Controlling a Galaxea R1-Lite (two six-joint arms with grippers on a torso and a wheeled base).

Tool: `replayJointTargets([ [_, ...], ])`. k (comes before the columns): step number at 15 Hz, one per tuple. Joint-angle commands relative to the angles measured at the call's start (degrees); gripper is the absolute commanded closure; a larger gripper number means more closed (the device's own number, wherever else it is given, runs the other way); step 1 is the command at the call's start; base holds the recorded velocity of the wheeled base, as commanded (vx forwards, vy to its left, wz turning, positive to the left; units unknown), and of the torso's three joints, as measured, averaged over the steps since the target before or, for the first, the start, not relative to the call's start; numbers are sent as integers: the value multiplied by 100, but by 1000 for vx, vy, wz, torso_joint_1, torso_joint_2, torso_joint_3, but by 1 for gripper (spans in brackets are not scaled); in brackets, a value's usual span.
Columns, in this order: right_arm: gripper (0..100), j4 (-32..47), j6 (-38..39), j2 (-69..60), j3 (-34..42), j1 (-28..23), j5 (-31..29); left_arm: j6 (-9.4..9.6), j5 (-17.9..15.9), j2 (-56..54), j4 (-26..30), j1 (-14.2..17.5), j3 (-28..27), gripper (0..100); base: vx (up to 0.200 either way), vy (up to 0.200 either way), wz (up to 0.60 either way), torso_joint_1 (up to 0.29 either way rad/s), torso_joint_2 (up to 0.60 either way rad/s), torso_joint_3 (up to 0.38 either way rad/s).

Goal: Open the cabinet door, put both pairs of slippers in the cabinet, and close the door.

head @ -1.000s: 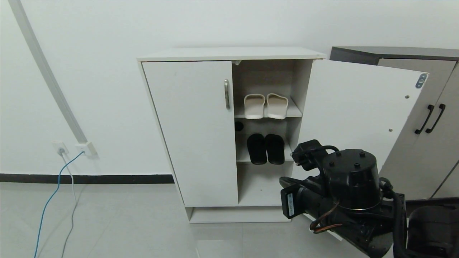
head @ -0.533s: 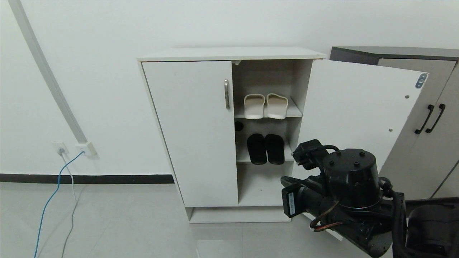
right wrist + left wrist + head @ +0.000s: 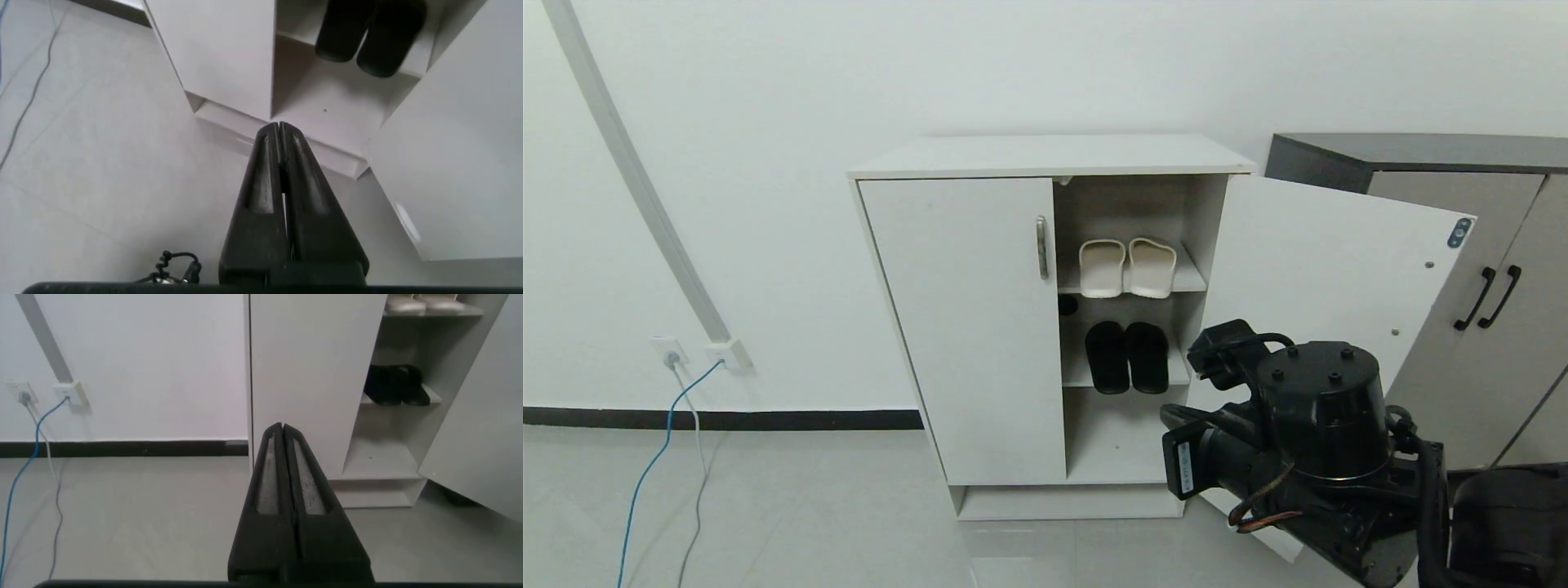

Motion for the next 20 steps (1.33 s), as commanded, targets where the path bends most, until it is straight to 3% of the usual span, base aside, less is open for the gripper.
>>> replayJointTargets([
  [1,100,0,1,13,9,-2,5,-1,2,7,0,4,1,100,0,0,0,100,-447,-364],
  [20,100,0,10,21,79,15,5,-9,19,7,0,4,1,100,0,0,0,172,-495,-330],
])
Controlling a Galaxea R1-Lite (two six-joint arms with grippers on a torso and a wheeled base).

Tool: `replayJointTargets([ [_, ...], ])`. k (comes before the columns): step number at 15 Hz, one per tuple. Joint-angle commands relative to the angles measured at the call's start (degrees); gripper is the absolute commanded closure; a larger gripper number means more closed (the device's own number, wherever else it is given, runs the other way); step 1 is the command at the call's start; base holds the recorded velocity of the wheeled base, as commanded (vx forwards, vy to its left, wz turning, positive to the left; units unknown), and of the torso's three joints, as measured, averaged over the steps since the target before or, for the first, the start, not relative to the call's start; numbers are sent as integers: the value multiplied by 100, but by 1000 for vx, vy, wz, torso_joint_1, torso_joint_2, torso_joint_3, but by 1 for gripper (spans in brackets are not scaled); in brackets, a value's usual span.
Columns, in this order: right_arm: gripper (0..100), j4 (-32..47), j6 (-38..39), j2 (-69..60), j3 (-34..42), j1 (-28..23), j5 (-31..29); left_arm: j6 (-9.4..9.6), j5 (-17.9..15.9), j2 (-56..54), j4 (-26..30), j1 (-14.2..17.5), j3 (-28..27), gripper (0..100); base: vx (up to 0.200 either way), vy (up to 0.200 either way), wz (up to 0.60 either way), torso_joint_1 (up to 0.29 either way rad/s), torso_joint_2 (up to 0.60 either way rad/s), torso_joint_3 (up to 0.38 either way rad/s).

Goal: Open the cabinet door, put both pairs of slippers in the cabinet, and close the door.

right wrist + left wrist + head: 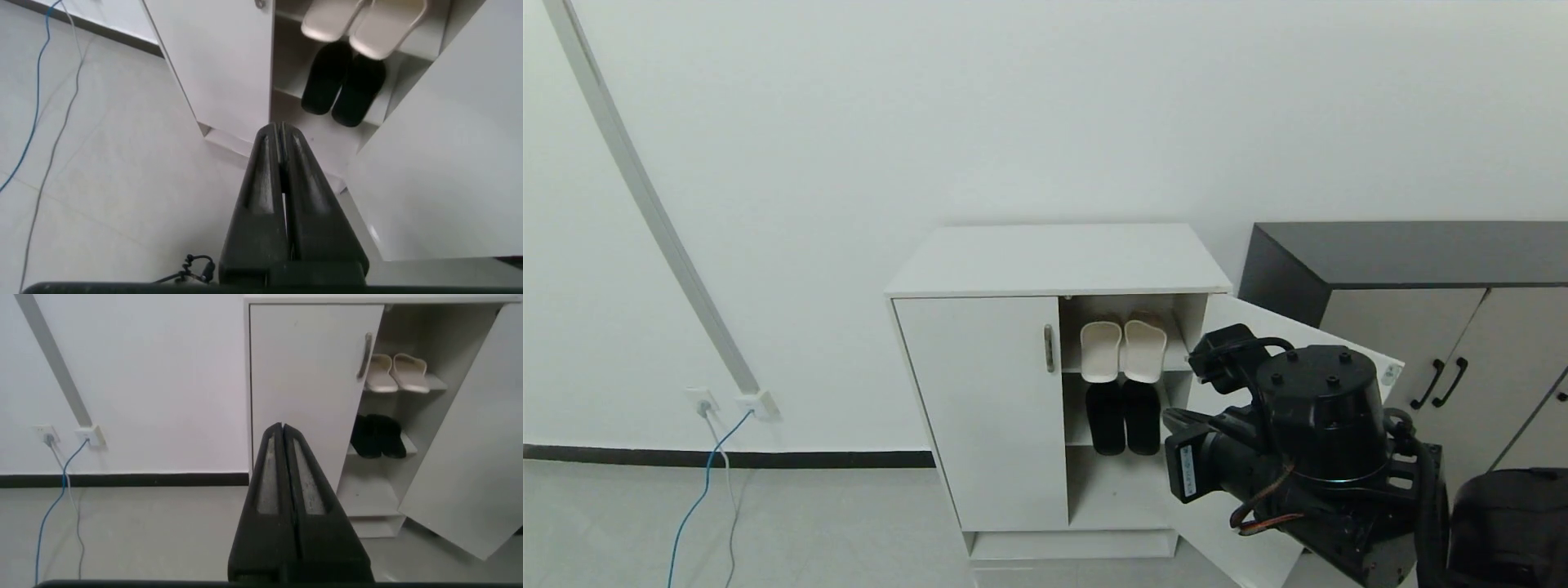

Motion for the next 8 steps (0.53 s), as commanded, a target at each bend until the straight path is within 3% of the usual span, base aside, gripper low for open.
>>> replayJointTargets([
  [1,100,-12,1,13,14,4,-6,-2,2,7,0,2,1,100,0,0,0,246,-564,-325],
  [8,100,-12,-7,66,58,-13,-15,-2,2,7,0,2,1,100,0,0,0,248,-562,-320],
])
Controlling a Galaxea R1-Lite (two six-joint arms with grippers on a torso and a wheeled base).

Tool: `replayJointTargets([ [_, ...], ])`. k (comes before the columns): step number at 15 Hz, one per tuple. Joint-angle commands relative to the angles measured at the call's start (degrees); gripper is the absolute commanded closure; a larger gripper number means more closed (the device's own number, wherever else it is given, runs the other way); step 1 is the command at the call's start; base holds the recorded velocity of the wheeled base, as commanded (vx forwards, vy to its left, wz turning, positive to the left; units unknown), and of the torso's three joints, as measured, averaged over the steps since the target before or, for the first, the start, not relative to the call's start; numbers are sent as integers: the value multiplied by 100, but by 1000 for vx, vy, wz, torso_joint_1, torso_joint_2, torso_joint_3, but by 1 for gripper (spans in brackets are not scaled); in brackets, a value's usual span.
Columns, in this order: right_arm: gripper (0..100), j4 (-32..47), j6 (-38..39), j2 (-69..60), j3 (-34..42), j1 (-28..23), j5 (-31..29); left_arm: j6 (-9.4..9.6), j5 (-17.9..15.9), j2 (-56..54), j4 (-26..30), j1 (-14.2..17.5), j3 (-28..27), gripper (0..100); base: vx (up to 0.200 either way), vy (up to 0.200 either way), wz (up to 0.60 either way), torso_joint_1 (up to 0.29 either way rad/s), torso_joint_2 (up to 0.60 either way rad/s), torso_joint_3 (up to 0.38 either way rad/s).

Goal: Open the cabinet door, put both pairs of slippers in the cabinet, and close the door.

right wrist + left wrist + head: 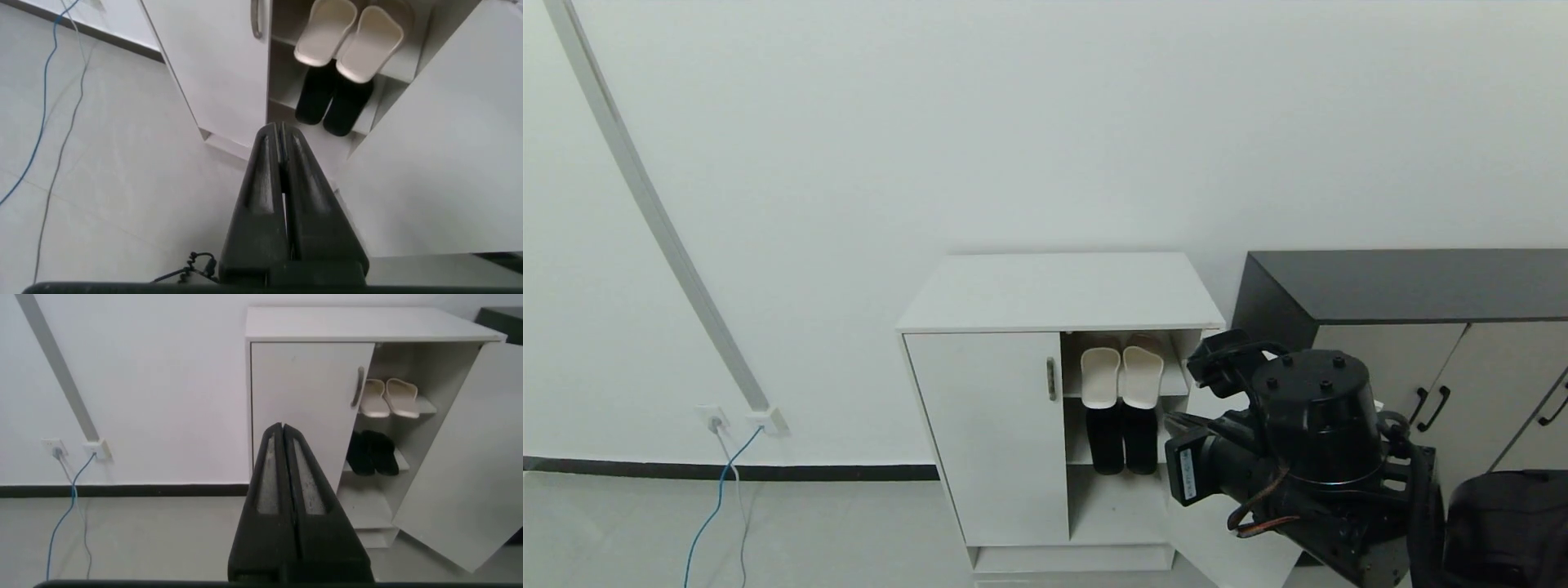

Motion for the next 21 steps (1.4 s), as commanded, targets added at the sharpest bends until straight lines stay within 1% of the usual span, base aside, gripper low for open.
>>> replayJointTargets([
  [1,100,-1,-1,0,20,1,-1,8,2,7,0,2,1,100,0,0,0,198,-408,-227],
  [7,100,-9,-1,8,37,1,8,8,2,7,0,2,1,100,0,0,0,27,-59,-32],
  [11,100,-9,-10,26,37,-51,8,8,2,7,0,2,1,100,0,0,-600,4,-1,4],
  [17,100,-308,-159,87,116,-139,-1,17,2,7,0,2,1,100,0,0,0,0,0,0],
  [20,100,-308,-168,87,116,-139,-1,17,2,7,0,2,1,100,0,0,0,0,0,0],
  [21,100,-308,-168,87,116,-139,-1,8,2,7,0,2,1,100,-200,0,0,2,-2,-2],
])
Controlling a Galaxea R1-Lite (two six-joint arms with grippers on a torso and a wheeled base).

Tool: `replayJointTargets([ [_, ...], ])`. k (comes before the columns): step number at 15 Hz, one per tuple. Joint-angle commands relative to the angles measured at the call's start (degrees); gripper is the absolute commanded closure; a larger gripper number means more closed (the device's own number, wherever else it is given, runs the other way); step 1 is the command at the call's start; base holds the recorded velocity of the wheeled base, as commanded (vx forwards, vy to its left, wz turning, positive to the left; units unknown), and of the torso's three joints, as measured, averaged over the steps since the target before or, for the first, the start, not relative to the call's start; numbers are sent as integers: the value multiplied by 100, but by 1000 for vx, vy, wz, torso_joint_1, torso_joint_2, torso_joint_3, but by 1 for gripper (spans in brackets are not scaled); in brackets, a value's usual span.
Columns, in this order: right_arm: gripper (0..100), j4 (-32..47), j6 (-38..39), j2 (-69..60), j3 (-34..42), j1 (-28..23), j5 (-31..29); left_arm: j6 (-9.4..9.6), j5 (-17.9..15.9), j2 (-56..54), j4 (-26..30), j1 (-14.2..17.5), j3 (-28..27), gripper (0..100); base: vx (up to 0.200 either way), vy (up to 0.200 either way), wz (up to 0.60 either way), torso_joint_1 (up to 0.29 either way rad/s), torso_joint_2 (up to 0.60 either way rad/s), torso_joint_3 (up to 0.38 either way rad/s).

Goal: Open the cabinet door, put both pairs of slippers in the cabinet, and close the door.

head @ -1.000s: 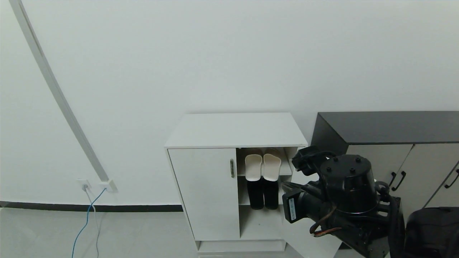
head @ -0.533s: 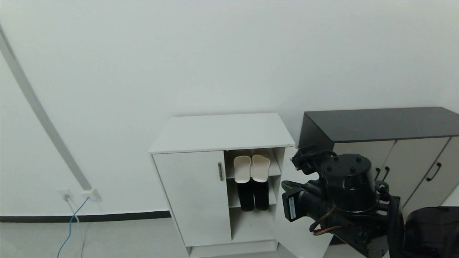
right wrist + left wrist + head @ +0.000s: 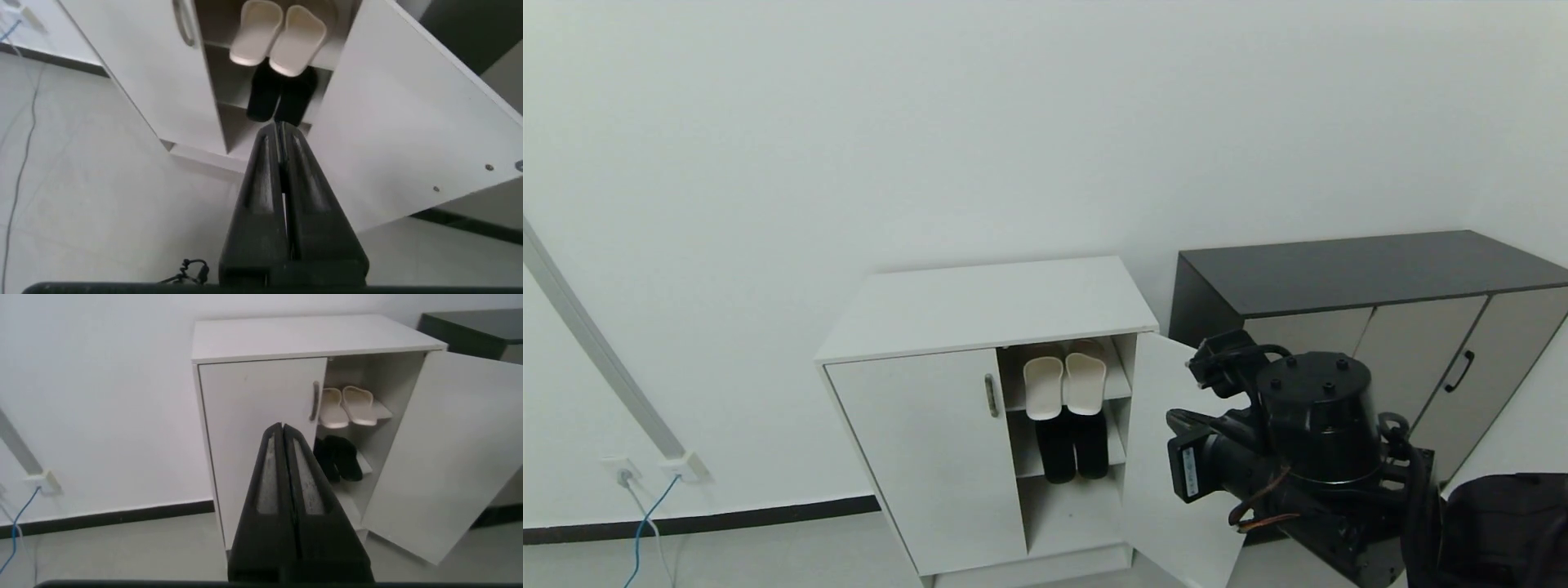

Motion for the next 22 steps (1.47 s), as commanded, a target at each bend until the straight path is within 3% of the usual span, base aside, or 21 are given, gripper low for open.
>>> replayJointTargets([
  [1,100,-2,1,11,-1,-5,-1,-3,2,7,0,-4,1,100,-200,0,0,2,2,7],
  [6,100,-90,-122,178,-71,-331,-36,-3,2,7,0,-4,1,100,-40,0,0,-1,0,0],
  [11,100,-160,-157,679,-625,-1183,-1,-3,-7,7,0,-4,1,100,0,0,0,0,0,0],
  [16,100,270,-157,1452,-1829,-2273,553,-3,2,7,0,-4,1,100,0,0,0,0,0,0],
  [22,100,587,-157,2973,-3666,-3064,676,-3,2,7,0,-4,1,100,0,0,0,0,0,0],
])
